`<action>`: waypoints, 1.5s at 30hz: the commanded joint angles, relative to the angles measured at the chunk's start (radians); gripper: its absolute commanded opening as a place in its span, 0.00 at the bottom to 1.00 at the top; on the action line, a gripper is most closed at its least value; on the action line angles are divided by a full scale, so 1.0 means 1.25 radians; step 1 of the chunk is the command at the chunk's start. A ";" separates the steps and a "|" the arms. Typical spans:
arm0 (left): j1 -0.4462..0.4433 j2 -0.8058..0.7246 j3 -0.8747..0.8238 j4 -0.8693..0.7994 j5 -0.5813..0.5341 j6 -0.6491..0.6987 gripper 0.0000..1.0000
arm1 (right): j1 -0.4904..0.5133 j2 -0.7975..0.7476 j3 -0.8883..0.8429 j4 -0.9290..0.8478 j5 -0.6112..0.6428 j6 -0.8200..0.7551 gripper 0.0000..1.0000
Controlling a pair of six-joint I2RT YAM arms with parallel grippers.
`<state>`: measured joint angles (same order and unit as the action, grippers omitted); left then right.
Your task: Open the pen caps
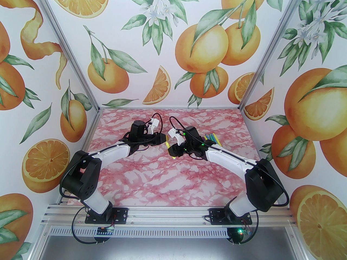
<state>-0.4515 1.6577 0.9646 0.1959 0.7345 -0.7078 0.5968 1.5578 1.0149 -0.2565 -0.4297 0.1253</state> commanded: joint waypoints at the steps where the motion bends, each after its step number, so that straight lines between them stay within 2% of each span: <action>1: -0.003 -0.007 0.021 0.027 0.018 -0.006 0.02 | 0.001 0.009 -0.009 0.032 -0.013 -0.001 0.34; 12: -0.002 -0.008 0.024 0.041 0.031 -0.014 0.01 | 0.001 0.017 -0.015 0.032 -0.029 -0.010 0.31; 19: -0.001 -0.007 0.028 0.044 0.027 -0.017 0.00 | 0.000 0.012 -0.024 0.015 -0.033 -0.022 0.19; 25: 0.013 -0.015 0.024 0.017 -0.022 -0.008 0.00 | -0.002 0.002 -0.045 0.000 -0.035 -0.034 0.11; 38: 0.069 -0.102 -0.025 -0.002 -0.148 -0.022 0.00 | -0.003 0.010 -0.078 -0.009 -0.066 -0.055 0.02; 45: 0.096 -0.125 -0.039 -0.008 -0.153 -0.023 0.00 | -0.003 0.010 -0.082 -0.014 -0.074 -0.062 0.00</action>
<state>-0.4145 1.5513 0.9150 0.1276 0.6735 -0.7502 0.6018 1.5665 0.9592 -0.1123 -0.5152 0.0643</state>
